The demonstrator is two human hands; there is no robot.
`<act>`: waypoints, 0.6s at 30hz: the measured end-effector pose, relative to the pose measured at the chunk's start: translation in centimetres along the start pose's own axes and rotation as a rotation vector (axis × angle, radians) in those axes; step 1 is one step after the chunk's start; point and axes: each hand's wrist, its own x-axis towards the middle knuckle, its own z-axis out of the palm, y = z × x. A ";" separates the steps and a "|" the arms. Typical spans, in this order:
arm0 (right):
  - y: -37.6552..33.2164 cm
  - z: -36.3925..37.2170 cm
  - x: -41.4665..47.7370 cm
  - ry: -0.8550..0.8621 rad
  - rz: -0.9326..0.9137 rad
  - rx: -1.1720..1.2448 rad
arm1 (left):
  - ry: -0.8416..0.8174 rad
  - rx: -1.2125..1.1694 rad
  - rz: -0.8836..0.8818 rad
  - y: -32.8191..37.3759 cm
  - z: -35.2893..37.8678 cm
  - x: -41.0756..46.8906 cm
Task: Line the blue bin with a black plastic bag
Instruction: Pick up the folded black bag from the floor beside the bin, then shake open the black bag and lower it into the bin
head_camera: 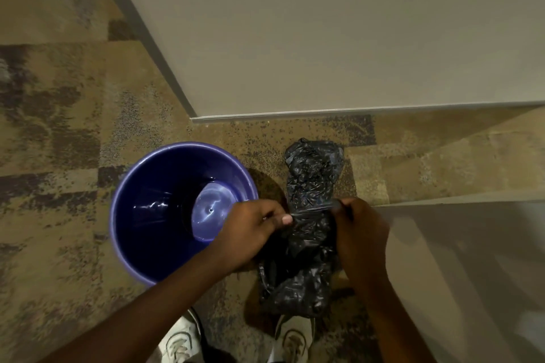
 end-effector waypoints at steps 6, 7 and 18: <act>-7.5 -1.8 -2.5 -0.040 -0.094 0.202 | 0.540 0.084 0.086 5.7 -5.9 -4.4; -8.8 -2.2 -2.7 -0.050 -0.066 0.306 | 0.609 0.069 0.074 6.5 -6.9 -5.2; -19.2 -5.8 -3.0 -0.246 -0.278 0.902 | 0.936 -0.197 0.093 14.0 -15.1 -8.4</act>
